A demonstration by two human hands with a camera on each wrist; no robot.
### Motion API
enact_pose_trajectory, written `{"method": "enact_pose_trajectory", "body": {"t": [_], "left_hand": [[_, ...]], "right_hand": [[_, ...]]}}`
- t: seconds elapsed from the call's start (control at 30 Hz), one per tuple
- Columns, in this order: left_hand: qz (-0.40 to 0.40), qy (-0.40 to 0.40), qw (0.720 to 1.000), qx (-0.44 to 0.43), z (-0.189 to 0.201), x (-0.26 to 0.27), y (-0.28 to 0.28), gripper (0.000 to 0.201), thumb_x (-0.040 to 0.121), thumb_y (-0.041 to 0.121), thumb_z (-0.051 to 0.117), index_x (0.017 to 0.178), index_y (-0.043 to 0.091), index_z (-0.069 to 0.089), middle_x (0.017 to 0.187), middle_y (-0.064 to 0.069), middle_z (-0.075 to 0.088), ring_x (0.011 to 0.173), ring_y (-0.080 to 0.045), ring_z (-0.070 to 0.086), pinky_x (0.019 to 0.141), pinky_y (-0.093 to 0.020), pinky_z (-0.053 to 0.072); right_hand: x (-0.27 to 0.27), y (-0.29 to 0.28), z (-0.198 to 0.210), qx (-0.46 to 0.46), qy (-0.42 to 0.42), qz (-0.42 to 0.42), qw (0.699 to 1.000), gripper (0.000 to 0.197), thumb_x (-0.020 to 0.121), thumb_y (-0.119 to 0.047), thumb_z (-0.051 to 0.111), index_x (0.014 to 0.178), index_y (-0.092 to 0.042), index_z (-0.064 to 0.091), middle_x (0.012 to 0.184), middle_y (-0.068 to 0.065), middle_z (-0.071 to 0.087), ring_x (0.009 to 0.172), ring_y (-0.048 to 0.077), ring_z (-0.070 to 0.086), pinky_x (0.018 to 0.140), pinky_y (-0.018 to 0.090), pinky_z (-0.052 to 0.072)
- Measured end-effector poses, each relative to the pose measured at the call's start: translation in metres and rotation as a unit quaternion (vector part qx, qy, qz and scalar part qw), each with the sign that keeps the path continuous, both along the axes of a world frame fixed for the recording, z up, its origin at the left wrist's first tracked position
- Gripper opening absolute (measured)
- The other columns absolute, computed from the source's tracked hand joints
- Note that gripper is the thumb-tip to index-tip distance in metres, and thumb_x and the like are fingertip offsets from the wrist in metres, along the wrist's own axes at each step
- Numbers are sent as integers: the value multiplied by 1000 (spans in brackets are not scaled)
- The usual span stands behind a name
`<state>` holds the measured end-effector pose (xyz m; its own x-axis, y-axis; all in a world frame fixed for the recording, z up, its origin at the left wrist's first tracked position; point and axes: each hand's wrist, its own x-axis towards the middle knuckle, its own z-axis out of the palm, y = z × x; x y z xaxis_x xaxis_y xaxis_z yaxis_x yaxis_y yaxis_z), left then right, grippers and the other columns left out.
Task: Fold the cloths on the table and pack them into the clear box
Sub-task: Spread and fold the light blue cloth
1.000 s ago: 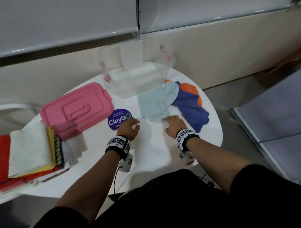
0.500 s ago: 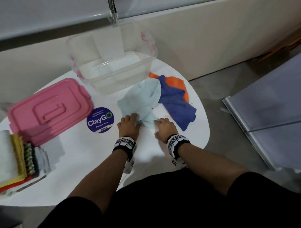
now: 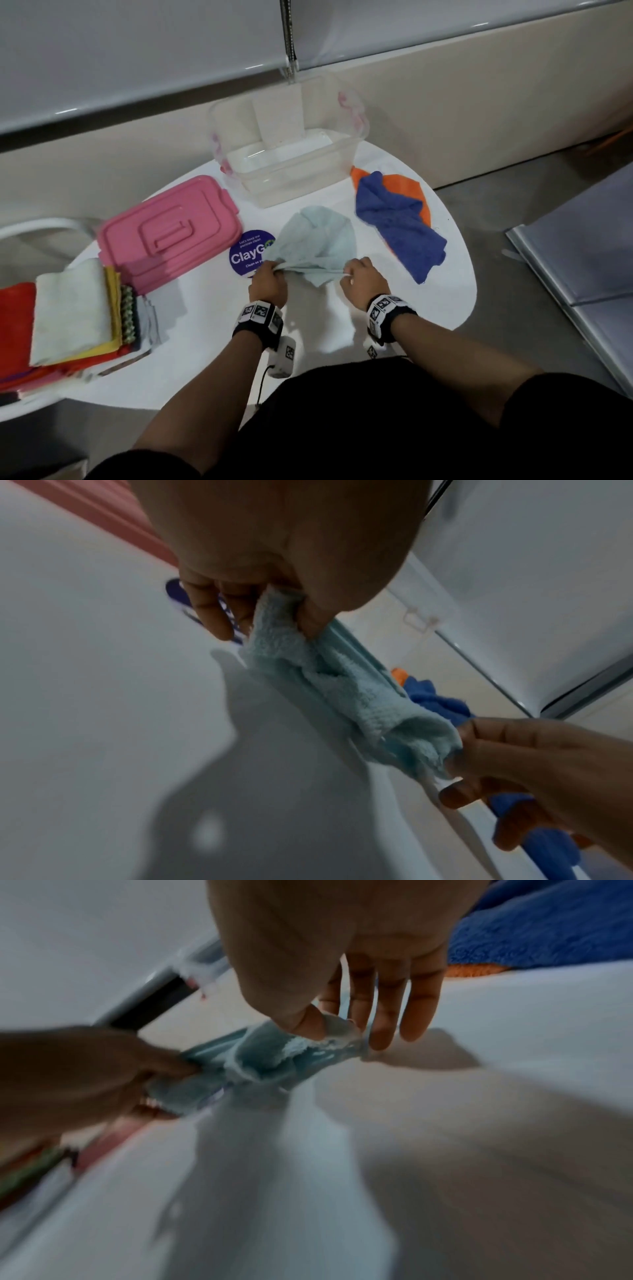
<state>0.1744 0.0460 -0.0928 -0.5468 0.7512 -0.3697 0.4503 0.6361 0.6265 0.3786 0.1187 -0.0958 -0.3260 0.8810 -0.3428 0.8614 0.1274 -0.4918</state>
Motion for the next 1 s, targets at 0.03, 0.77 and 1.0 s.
{"method": "enact_pose_trajectory", "body": {"t": [0.03,0.77,1.0], "left_hand": [[2,4,1000,19,8,-6,-2,25,94,21,44,113,12,59,111,-17,65,102,-39,60,88,-44,47],[-121,77,974,176,142,-134,-63,51,81,22,66,130,24,53,129,3,56,116,-14,50,100,-35,41],[-183,-122,959,179,154,-131,-77,19,89,19,60,107,15,64,98,0,71,87,-14,65,77,-27,50]], "right_hand": [[-7,-1,6,-20,38,-41,998,17,90,-23,55,105,-15,58,115,7,55,100,30,58,87,37,48],[-178,-52,174,-49,452,-93,886,25,82,-2,75,106,-8,74,57,-22,57,57,-5,51,64,8,41],[-180,-62,214,-7,515,-75,854,18,86,1,70,103,-3,74,85,-4,72,74,0,64,75,16,50]]}}
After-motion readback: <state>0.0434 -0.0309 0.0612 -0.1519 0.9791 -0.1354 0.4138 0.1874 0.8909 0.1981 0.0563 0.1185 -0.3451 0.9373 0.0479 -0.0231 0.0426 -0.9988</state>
